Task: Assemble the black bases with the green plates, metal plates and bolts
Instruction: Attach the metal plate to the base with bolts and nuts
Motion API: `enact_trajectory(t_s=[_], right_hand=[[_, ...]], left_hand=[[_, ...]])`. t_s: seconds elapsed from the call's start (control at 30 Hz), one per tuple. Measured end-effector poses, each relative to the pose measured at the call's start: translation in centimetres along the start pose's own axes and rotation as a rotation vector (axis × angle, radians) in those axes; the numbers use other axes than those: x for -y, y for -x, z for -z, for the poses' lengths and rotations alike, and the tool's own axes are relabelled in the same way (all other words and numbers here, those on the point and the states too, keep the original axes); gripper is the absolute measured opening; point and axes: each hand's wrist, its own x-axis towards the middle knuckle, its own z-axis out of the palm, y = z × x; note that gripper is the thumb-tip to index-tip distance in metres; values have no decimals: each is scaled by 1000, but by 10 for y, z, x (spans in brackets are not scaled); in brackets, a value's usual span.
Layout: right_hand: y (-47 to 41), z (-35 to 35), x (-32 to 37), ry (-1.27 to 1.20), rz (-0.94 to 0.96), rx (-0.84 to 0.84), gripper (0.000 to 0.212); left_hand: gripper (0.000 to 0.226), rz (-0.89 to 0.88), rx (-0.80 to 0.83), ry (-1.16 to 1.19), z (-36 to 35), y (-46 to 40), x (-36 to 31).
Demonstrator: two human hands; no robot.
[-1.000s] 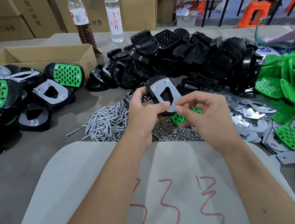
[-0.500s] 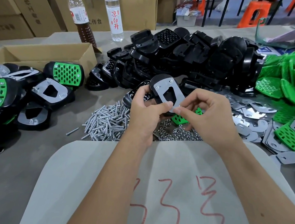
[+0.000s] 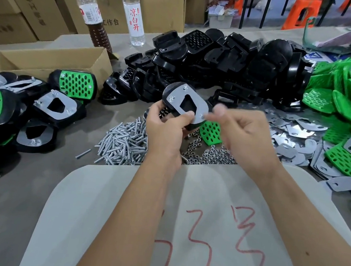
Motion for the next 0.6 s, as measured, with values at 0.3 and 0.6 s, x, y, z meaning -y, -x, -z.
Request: enact_trajectory(t_s=[0.3, 0.6], right_hand=[[3, -5, 0, 68, 58, 60, 20], [-2, -8, -12, 559, 153, -23, 16]], left_hand=[[47, 3, -54, 25, 0, 0, -1], [49, -162, -6, -220, 1, 3, -2]])
